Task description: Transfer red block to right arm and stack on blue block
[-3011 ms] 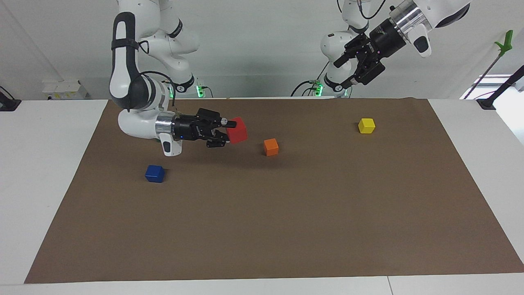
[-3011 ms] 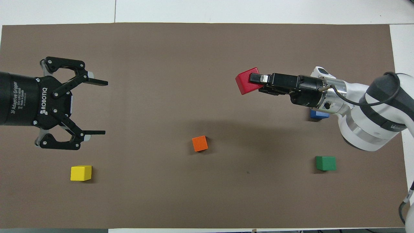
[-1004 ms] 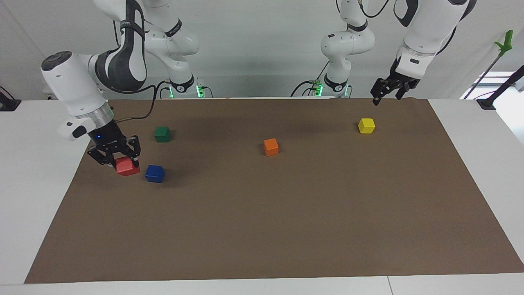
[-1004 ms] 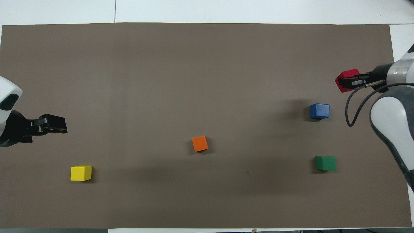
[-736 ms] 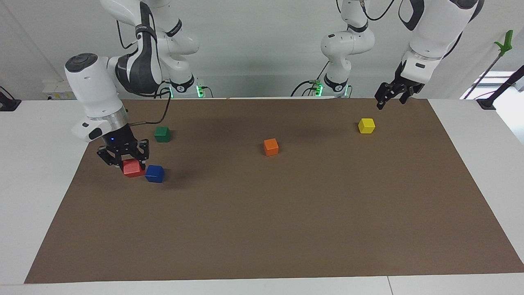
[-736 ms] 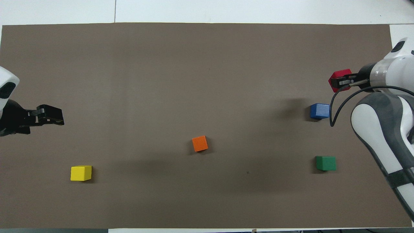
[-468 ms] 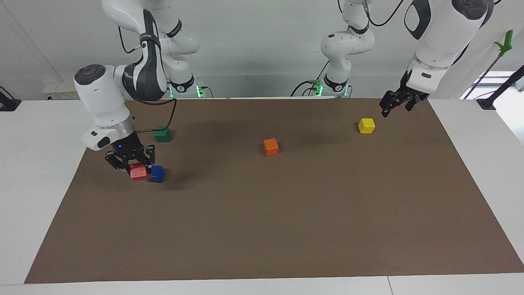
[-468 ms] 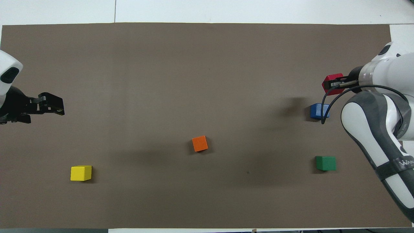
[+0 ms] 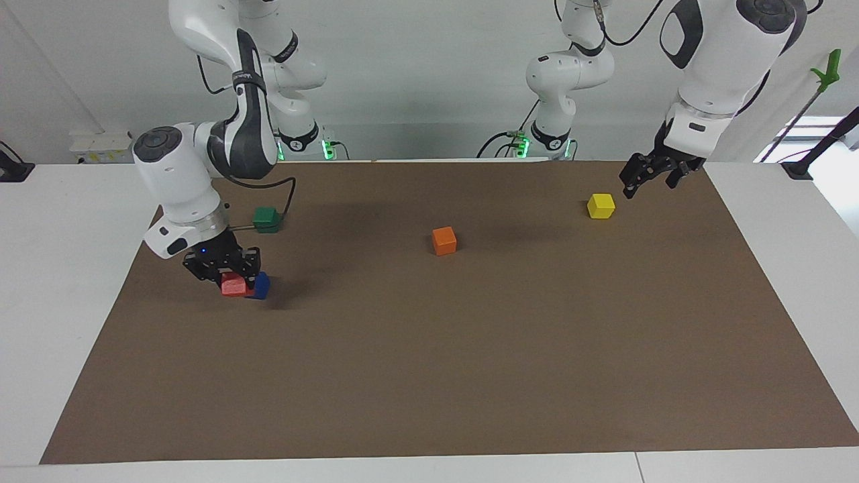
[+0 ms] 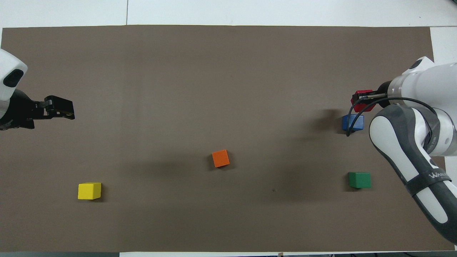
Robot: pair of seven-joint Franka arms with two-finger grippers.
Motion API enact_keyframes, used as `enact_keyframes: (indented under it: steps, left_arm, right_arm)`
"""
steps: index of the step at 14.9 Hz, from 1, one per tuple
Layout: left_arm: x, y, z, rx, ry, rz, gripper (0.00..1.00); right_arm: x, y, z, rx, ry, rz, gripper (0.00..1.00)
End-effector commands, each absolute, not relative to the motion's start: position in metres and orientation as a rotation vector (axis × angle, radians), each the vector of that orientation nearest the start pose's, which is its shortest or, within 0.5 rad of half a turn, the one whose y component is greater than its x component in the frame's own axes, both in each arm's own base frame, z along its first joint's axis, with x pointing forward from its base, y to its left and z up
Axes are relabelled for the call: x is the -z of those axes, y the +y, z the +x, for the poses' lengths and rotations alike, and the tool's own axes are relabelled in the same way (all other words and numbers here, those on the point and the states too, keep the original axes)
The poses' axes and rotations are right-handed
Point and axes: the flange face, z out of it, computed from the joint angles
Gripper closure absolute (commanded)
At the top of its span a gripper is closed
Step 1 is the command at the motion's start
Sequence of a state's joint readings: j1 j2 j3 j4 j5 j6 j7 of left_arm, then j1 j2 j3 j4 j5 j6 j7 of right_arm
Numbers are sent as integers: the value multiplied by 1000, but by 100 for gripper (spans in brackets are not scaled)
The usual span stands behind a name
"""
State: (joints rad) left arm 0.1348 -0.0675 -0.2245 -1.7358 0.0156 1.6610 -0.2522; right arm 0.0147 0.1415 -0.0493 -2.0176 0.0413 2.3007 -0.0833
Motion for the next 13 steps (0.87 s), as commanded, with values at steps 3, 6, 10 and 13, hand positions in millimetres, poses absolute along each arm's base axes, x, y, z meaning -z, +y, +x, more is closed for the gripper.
enact_keyframes:
  steps: [3,6,10,13]
  left_arm:
    - [-586,-45,527,-5,-265,-3074,0]
    - [-595,-41,521,-37,-251,-3086,0]
    - [-601,-51,518,-69,-207,-3086,0]
    - [-601,-51,518,-80,-155,-3089,0]
  right_arm:
    - [-386,-23,580,222,12,-3114,100]
    - [-380,-23,572,201,17,-3114,100]
    - [-373,-24,564,196,33,-3114,100]
    - [-371,-25,562,205,33,-3114,100]
